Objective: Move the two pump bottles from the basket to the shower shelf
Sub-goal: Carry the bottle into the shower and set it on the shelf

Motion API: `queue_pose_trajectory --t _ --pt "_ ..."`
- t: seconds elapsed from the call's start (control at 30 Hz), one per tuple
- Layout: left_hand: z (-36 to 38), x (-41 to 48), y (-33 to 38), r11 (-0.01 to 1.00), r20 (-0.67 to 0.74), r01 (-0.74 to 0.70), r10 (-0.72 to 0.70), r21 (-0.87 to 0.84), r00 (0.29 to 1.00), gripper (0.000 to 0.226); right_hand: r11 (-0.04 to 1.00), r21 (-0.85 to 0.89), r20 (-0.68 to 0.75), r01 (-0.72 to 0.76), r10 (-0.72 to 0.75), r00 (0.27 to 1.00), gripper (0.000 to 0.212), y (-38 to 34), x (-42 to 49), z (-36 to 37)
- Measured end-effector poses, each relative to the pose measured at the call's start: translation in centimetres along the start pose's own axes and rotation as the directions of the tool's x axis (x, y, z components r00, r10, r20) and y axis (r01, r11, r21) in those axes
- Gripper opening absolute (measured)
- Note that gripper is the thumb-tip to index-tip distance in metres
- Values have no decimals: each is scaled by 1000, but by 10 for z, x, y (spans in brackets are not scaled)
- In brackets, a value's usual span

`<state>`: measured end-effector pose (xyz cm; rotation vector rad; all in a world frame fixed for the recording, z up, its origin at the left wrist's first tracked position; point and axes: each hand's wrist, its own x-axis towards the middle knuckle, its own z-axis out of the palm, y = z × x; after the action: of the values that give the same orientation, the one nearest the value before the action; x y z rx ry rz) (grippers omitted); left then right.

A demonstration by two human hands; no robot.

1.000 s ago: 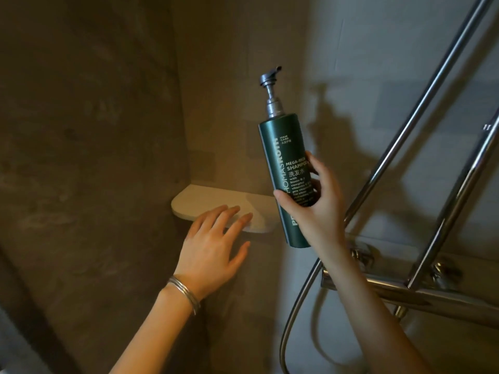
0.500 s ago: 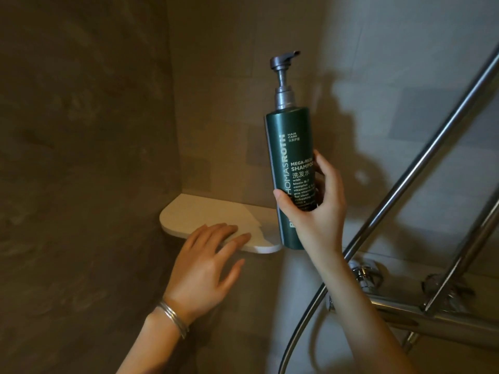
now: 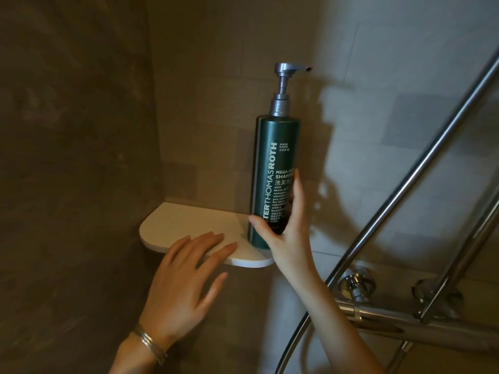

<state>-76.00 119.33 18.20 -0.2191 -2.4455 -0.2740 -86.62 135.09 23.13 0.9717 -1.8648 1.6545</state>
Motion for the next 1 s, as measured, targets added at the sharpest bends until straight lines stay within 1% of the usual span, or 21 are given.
queue_pose_trajectory --t 0.23,0.33,0.47,0.6,0.8,0.93,1.0 --pt "2 0 -4 1000 -16 -23 24 19 1000 43 995 24 166 -98 93 982 96 4 -12 -12" --pt "2 -1 -4 999 -25 -33 34 8 999 43 994 -18 225 -104 105 969 98 2 -16 -17" --pt "4 -2 -3 999 -44 -31 31 -8 999 43 995 -39 224 -92 98 970 100 1 -14 -15" --pt "5 -2 -4 999 -50 -43 42 -13 998 43 995 -27 181 -94 97 979 98 6 -6 -5" --pt "3 -2 -7 998 -38 -58 58 -6 998 44 995 -56 132 -77 84 988 101 10 -5 2" --pt "1 -3 -6 998 -5 -59 59 -1 998 46 991 -115 111 -73 86 990 96 7 -16 -4" --pt "-2 -4 -6 998 19 -59 58 6 998 47 985 -170 101 -40 58 993 90 4 -24 -12"
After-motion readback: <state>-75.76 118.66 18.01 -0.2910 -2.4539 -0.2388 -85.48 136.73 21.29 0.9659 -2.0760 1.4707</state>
